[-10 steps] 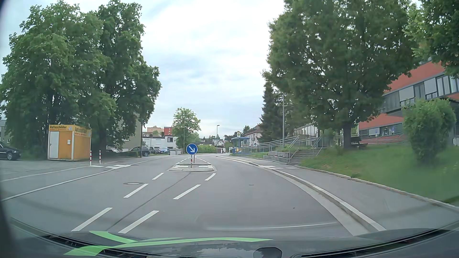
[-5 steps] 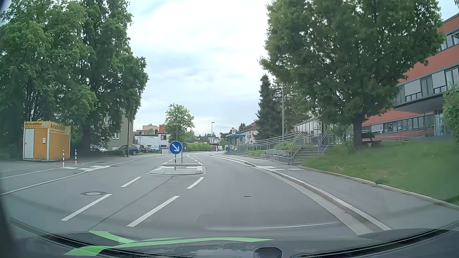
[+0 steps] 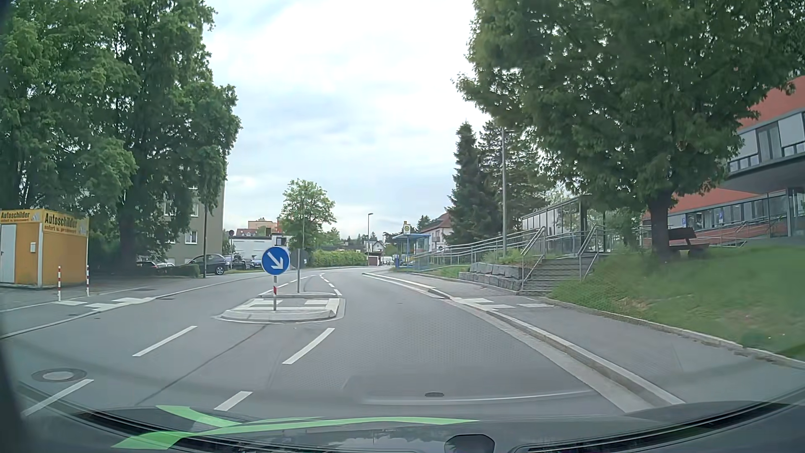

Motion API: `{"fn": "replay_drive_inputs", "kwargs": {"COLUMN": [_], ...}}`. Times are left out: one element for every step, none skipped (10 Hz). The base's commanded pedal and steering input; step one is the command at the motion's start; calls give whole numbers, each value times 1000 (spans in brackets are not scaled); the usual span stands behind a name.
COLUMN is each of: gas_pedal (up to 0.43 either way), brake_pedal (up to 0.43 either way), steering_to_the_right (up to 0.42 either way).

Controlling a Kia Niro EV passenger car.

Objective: Follow the waypoints while adhering to traffic rules and regulations

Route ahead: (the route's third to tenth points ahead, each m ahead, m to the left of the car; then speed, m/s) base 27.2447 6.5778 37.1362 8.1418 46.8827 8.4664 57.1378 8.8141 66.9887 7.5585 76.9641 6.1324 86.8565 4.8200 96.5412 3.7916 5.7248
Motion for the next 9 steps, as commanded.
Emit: {"fn": "replay_drive_inputs", "kwargs": {"gas_pedal": [87,98,98,98,98,110,110,110,110], "brake_pedal": [0,0,0,0,0,0,0,0,0], "steering_to_the_right": [1,1,0,-2,-5,-7,-10,-14,-21]}}
